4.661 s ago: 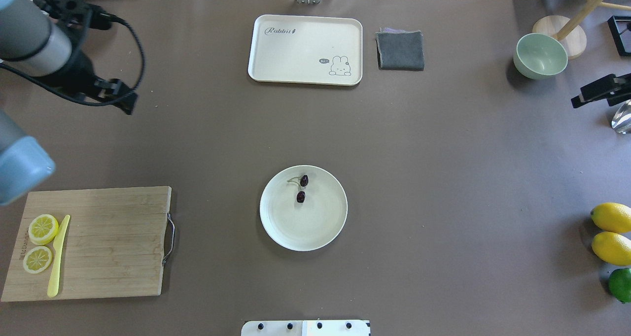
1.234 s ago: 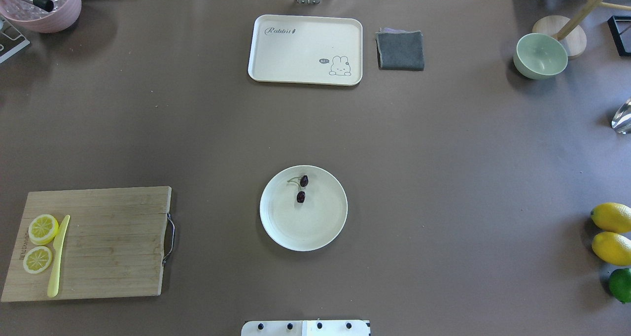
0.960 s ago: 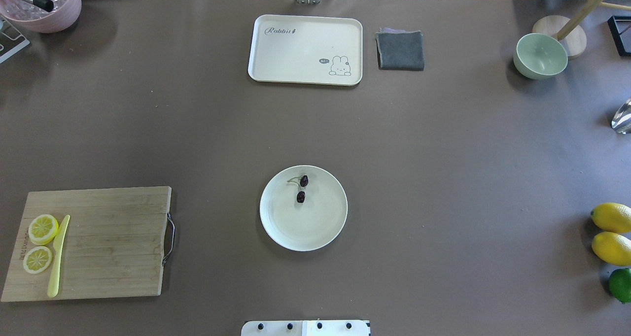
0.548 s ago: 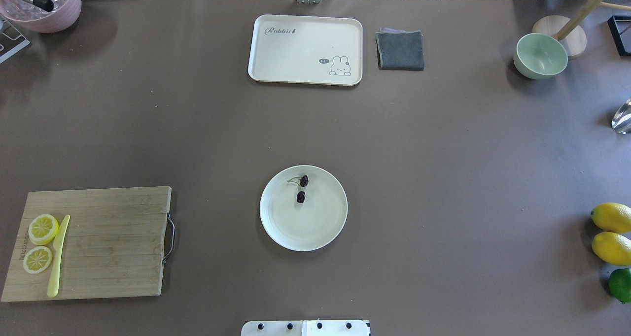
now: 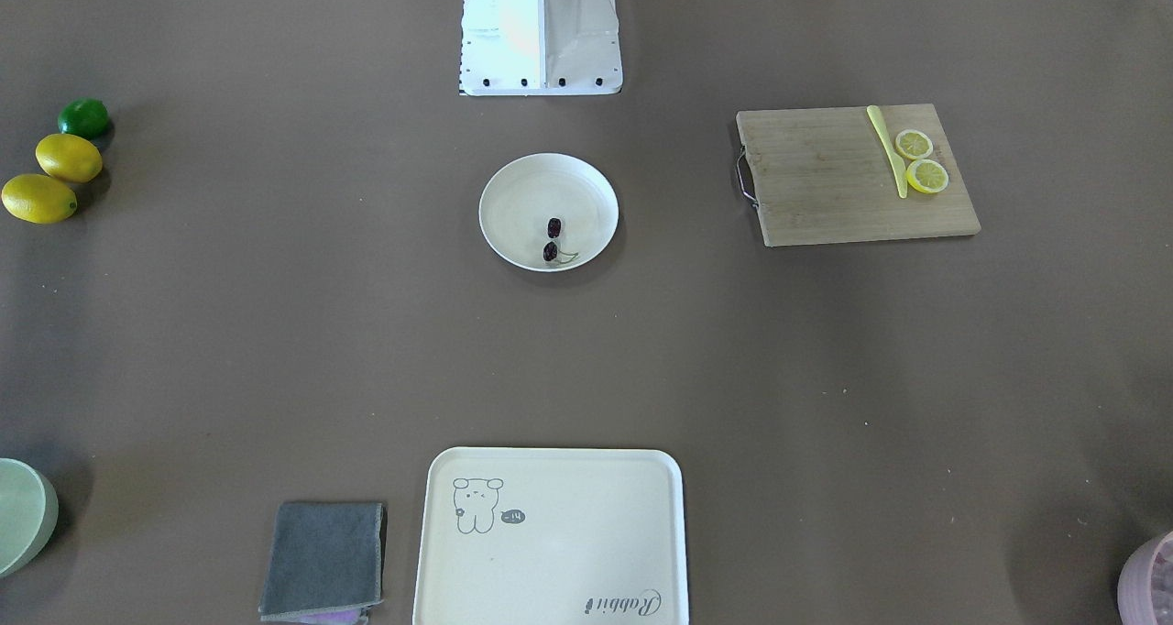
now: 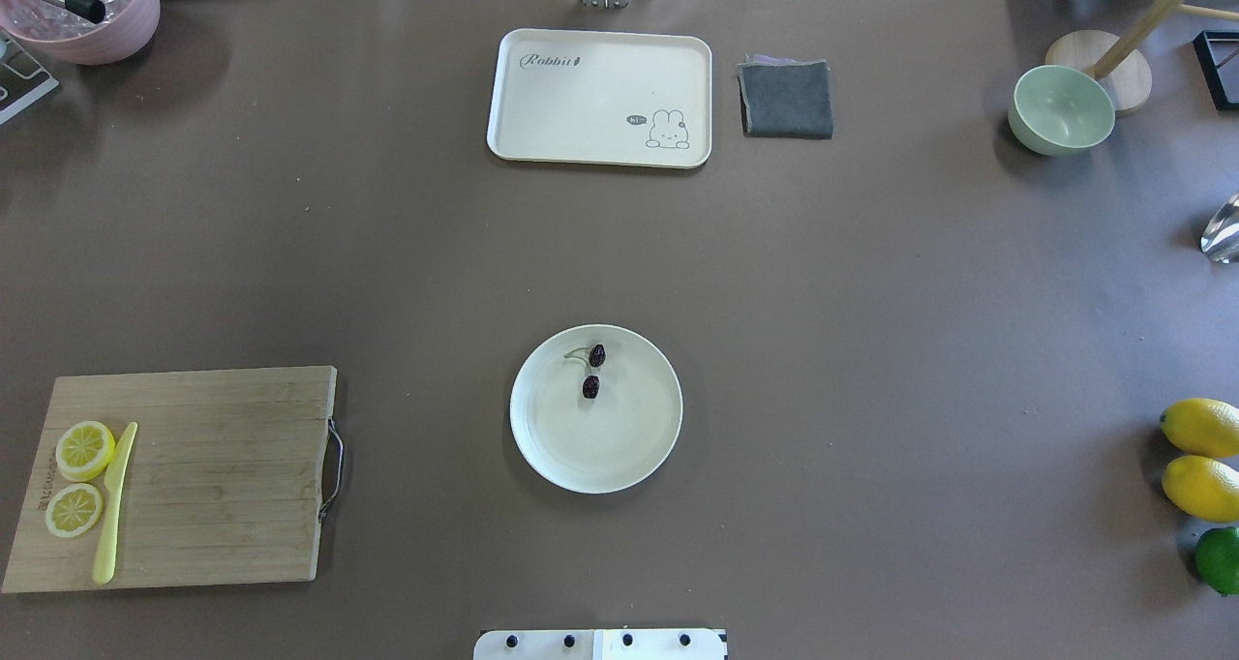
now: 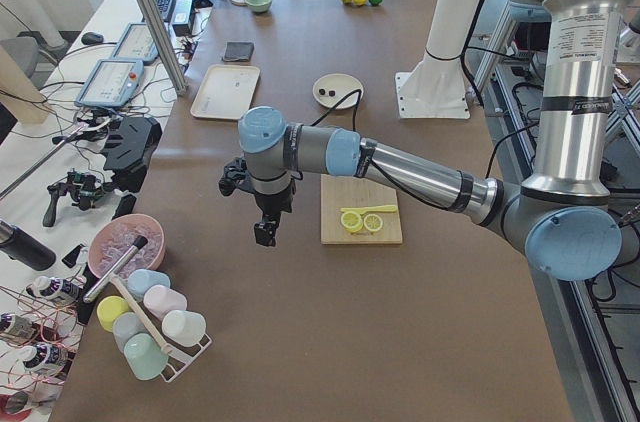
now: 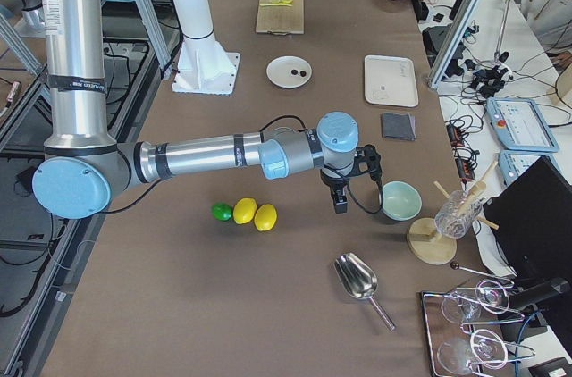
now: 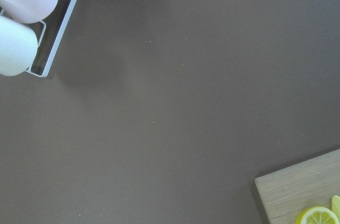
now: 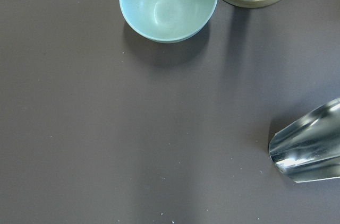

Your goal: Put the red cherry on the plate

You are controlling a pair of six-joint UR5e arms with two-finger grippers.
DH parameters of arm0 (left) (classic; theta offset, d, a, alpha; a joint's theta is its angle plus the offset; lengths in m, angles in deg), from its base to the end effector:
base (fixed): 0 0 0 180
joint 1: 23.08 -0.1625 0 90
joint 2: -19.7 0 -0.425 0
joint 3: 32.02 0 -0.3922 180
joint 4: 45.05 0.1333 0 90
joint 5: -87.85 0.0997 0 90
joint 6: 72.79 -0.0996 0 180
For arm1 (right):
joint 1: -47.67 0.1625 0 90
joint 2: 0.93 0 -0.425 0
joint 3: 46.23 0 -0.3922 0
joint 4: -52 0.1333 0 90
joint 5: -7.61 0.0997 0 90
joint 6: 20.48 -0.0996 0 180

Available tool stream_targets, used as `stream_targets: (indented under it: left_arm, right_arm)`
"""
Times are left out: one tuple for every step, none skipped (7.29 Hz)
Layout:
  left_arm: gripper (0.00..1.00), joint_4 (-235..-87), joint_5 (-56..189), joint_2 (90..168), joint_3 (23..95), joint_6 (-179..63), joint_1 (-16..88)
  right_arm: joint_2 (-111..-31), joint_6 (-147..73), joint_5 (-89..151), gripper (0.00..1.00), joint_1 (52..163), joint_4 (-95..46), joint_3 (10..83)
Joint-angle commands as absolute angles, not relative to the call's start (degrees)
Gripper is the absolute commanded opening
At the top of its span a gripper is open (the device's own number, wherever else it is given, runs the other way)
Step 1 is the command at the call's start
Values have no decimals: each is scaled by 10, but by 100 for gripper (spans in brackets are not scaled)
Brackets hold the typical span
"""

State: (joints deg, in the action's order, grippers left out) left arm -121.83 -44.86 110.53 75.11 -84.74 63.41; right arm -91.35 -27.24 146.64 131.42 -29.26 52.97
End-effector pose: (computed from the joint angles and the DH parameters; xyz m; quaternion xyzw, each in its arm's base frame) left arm -0.0359 -0.4878 0.5312 0.0652 0.3600 0.1401 0.9201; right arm 0.0034 -0.5026 0.5599 0.0912 -0.4231 -0.0592 0.8995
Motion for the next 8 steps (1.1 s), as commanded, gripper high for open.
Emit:
stream_targets:
  left_arm:
    - [98,-1218,-450,1105,757,-847,635]
    - [98,-1218,-450,1106,755,-847,634]
    - [98,-1217,-450,1105,759,-847,635]
    - [98,-1218,-450,1101,759,-847,636]
    - [98,-1218,-480,1094,760,-847,637]
    - [98,-1218,-511,1093,749,-847,645]
    - [98,-1217,-511,1093,749,-846,645]
    - [98,-1215,-512,1093,750,-847,645]
  right_arm:
    - [-917,-272,1467,100,1314,-290,532]
    - [-916,-272,1467,100,1315,-290,534]
    - [-917,-272,1467,100,1315,-290,534]
    - [-919,-272,1467,100,1315,-290,534]
    - [-920,-272,1467,100,1315,-290,535]
    - [-922,-272,1467,100,1315,-290,535]
    - [-924,-272,1467,100,1315,-289,536]
    - [-925,-272,1467,100,1315,-288,537]
